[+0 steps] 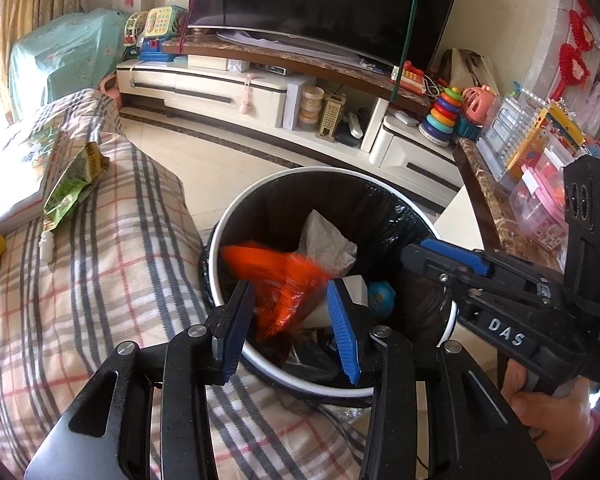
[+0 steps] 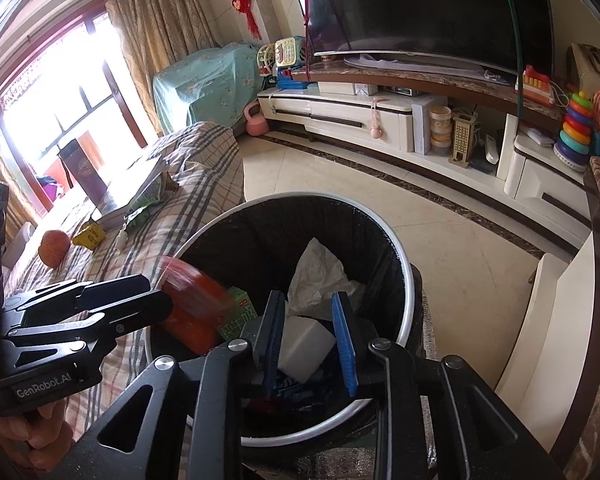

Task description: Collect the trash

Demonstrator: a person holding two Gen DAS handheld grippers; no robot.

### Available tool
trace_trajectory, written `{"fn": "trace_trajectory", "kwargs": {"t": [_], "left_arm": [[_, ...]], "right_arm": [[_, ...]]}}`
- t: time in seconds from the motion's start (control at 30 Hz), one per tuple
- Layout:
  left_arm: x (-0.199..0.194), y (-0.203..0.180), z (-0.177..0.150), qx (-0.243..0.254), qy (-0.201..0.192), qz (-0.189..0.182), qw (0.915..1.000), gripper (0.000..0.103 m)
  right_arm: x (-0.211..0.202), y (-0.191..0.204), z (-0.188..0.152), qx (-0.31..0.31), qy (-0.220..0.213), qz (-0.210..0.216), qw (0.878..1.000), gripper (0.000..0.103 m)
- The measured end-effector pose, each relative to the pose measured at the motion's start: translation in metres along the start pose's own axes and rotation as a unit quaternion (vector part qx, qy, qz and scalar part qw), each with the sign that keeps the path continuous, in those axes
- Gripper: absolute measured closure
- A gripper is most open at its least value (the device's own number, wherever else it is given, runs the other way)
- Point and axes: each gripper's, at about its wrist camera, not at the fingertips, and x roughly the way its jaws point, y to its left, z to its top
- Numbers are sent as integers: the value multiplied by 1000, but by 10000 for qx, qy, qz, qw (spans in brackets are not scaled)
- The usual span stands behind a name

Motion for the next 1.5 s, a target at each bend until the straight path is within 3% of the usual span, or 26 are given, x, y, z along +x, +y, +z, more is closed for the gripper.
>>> {"fn": "trace_trajectory", "kwargs": {"t": [0.17,0.33,0.43,0.5,0.63,0.7,1.03,1.33,1.5], "left_arm": [[-10,7,-7,-51,-91,103,9999,56],[-27,17,-21,-215,-203,115,9995,55],[-41,22,-30,-338,-311,150,9988,53],[-53,28,-38,-482,-418,184,9978,38],[-76,36,-55,-657,-667,247,9953,30],[-87,39,-64,-705,-803,356,9936,22],[-123,57,-124,-946,-1182,574,9868,19],[-149,44,-158,-946,-1490,728,9816,10],[-178,35,-166,-922,-1930,1057,9711,0]], "right_arm": [[-15,2,-3,71,-177,49,9998,60],[-30,10,-8,121,-382,138,9991,30],[-38,19,-14,131,-497,197,9985,19],[-44,24,-18,138,-553,237,9981,15],[-59,36,-29,170,-724,326,9967,4],[-69,41,-35,214,-861,374,9954,2],[-98,69,-80,123,-1365,408,9897,1],[-118,78,-105,-114,-1593,149,9871,1],[-158,84,-104,-256,-2196,0,9753,0]]}}
